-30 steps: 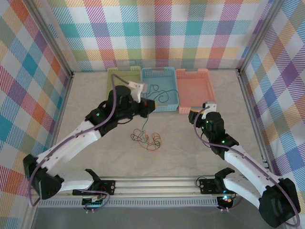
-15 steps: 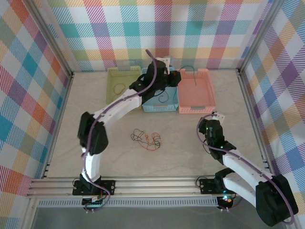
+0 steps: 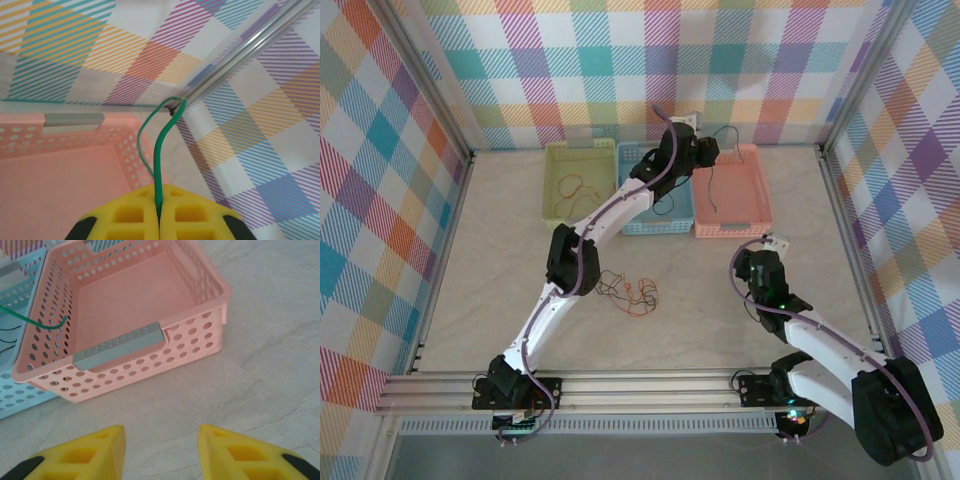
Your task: Untangle the cables
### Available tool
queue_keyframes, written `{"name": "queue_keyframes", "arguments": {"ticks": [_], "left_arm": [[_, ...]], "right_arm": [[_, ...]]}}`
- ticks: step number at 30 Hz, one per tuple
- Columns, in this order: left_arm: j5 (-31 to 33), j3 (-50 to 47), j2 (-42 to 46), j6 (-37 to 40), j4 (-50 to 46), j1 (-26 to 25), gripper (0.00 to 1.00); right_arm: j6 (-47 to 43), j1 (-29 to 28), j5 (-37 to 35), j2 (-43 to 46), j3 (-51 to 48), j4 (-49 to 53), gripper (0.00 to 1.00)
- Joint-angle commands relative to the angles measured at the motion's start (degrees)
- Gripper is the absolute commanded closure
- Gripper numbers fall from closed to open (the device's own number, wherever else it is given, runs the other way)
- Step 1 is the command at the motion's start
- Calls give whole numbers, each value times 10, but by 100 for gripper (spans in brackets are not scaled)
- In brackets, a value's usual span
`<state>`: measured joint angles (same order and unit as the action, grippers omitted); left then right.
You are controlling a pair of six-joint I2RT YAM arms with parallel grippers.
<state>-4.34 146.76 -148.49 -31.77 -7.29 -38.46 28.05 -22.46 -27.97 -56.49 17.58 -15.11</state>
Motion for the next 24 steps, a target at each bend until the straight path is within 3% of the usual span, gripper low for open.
{"name": "queue_keyframes", "arguments": {"ticks": [1, 3, 5, 13, 19, 24], "left_arm": [[7, 35, -33, -15, -1, 4, 100], [24, 34, -46, -27, -5, 2, 99], [22, 38, -64, -25, 7, -1, 80], [5, 53, -65, 9, -45, -5, 44], [17, 27, 21, 66, -158, 1, 41], [43, -153, 188, 99, -126, 8, 41]], "right_arm": [[-10, 2, 12, -12, 18, -21, 58], [-11, 2, 18, -20, 23, -21, 58], [-14, 2, 22, -26, 27, -18, 59], [-17, 2, 28, -36, 33, -15, 58], [-18, 2, 34, -43, 38, -15, 58], [-19, 2, 39, -46, 39, -15, 57]]}}
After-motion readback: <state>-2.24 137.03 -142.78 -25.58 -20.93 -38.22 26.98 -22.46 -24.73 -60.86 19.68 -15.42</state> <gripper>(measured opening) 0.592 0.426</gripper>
